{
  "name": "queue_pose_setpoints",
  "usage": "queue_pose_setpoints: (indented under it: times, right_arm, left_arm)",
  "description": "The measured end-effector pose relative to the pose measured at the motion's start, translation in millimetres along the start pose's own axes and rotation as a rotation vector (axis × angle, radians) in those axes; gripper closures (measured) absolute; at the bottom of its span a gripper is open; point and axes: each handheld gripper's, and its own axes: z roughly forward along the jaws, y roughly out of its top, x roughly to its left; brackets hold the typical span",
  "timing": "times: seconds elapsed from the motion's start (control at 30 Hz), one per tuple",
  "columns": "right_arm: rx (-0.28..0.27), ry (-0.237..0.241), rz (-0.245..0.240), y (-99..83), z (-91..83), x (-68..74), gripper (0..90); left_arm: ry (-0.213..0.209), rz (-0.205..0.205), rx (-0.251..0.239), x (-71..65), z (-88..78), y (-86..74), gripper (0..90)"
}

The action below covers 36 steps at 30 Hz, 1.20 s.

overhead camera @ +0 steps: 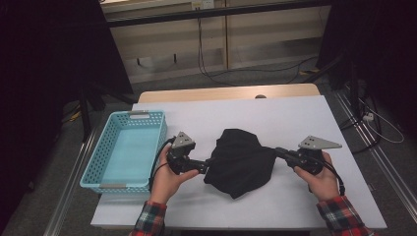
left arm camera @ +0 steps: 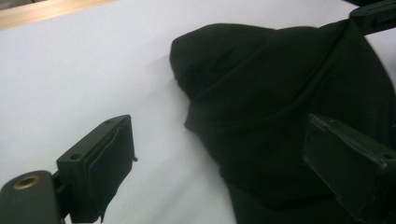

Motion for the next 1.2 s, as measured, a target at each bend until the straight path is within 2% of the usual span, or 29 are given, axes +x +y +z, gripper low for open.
queue_pose_setpoints:
  times: [0.17,0.2,0.23,0.27,0.37,0.47,0.67,0.73,0.8,0.83,0.93,0.97,1.03,1.07,1.13,1.17,1.2]
  right_arm:
    - [0.007,-0.008,0.001,-1.3,0.9,0.7,88.0]
    - [0.007,-0.011,-0.001,-1.4,1.4,0.3,88.1]
    - [0.007,-0.011,-0.001,-1.4,1.4,0.3,88.1]
    - [0.004,-0.010,0.007,-1.4,1.9,-0.2,88.0]
    - [-0.003,-0.001,0.022,-1.3,2.4,-0.3,88.0]
    - [-0.004,-0.002,0.022,-1.2,2.6,-0.2,88.0]
    - [0.000,-0.005,0.022,-1.5,2.4,-0.1,88.0]
    - [0.001,-0.005,0.023,-1.5,2.6,-0.2,87.9]
    - [0.002,-0.005,0.026,-1.5,2.6,-0.3,87.9]
    - [0.002,-0.006,0.028,-1.6,2.6,-0.4,87.9]
    - [0.002,-0.007,0.029,-1.8,2.9,-0.3,87.9]
    - [0.002,-0.007,0.025,-1.9,3.4,-0.3,87.9]
    - [0.002,-0.006,0.025,-2.0,3.4,-0.1,87.9]
    - [0.001,-0.004,0.026,-1.7,3.2,0.2,87.8]
    - [0.003,-0.003,0.021,-1.7,3.0,0.2,87.8]
    - [0.003,-0.003,0.021,-1.7,3.0,0.2,87.8]
    - [0.004,-0.004,0.023,-1.8,3.0,0.1,87.8]
  left_arm:
    - [-0.024,0.022,0.002,-10.0,2.4,0.3,11.4]
    - [-0.047,0.048,0.004,-16.0,4.5,0.6,12.3]
    - [-0.047,0.048,0.004,-16.0,4.5,0.6,12.9]
    - [-0.078,0.055,-0.004,-23.9,7.1,0.5,14.8]
    - [-0.130,0.074,-0.022,-33.3,13.4,-0.2,18.2]
    - [-0.150,0.097,-0.015,-40.3,18.9,-1.4,21.7]
    - [-0.206,0.107,0.028,-48.6,24.1,-4.8,31.7]
    - [-0.229,0.135,0.064,-54.4,28.7,-8.6,35.7]
    - [-0.236,0.139,0.072,-56.6,30.8,-10.2,40.6]
    - [-0.251,0.153,0.101,-59.9,34.3,-12.0,43.2]
    - [-0.261,0.163,0.120,-63.2,37.1,-12.9,46.7]
    - [-0.275,0.165,0.136,-67.1,39.7,-14.0,50.4]
    - [-0.277,0.167,0.139,-68.8,41.5,-15.1,54.2]
    - [-0.281,0.182,0.163,-70.0,44.6,-17.0,55.4]
    - [-0.280,0.170,0.182,-70.2,47.2,-19.4,59.7]
    - [-0.280,0.170,0.182,-70.2,47.2,-19.4,64.6]
    - [-0.290,0.168,0.198,-70.3,48.0,-20.3,64.6]
